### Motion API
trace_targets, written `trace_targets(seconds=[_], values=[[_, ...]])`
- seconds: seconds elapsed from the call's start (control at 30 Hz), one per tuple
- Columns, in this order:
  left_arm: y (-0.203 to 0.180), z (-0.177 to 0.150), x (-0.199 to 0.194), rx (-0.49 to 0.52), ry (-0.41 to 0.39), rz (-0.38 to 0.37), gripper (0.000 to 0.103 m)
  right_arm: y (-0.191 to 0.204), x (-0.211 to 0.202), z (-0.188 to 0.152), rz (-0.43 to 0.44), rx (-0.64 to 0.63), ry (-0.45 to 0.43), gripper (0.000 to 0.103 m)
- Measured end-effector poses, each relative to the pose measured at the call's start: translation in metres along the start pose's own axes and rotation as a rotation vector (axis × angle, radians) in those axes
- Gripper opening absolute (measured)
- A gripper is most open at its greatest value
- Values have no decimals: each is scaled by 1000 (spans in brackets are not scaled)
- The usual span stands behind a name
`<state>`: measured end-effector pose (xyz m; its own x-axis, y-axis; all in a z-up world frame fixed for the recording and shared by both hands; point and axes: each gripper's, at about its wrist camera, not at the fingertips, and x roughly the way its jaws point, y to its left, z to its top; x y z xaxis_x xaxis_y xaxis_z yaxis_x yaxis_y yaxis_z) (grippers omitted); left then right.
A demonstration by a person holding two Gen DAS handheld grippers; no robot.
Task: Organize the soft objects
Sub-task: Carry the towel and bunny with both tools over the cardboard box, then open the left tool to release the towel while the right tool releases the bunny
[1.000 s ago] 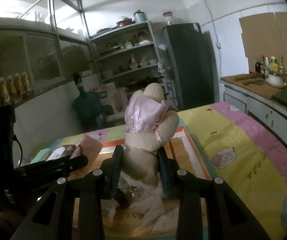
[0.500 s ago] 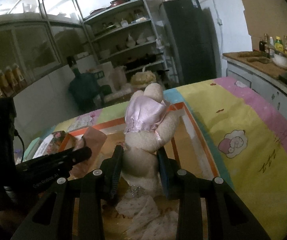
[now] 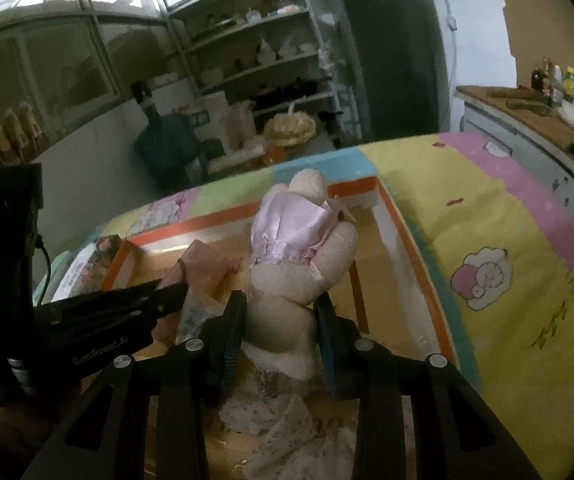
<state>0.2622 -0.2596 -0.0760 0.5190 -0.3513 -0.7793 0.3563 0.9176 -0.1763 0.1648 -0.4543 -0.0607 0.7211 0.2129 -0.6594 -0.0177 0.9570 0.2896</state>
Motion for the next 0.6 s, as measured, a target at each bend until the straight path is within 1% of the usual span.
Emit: trace_targets(seconds=[0.1,0.23,0.37,0.47,0.6], values=[[-1,-1,1,9,9,6,32,-1,7,-1,2,1,31,36],[-1,-1,2,10,18,11,34,-2,11,-2,2,2,49,38],[0,-1,2,3,20,22,42,-2,14,-2,-1,5,59,38],[1,-1,3,-2,23,35,51,-2,15,-2,1,7,60,39],[2,-1,3,-6,24,45,57,-4,17,-4,6,18,64,39]])
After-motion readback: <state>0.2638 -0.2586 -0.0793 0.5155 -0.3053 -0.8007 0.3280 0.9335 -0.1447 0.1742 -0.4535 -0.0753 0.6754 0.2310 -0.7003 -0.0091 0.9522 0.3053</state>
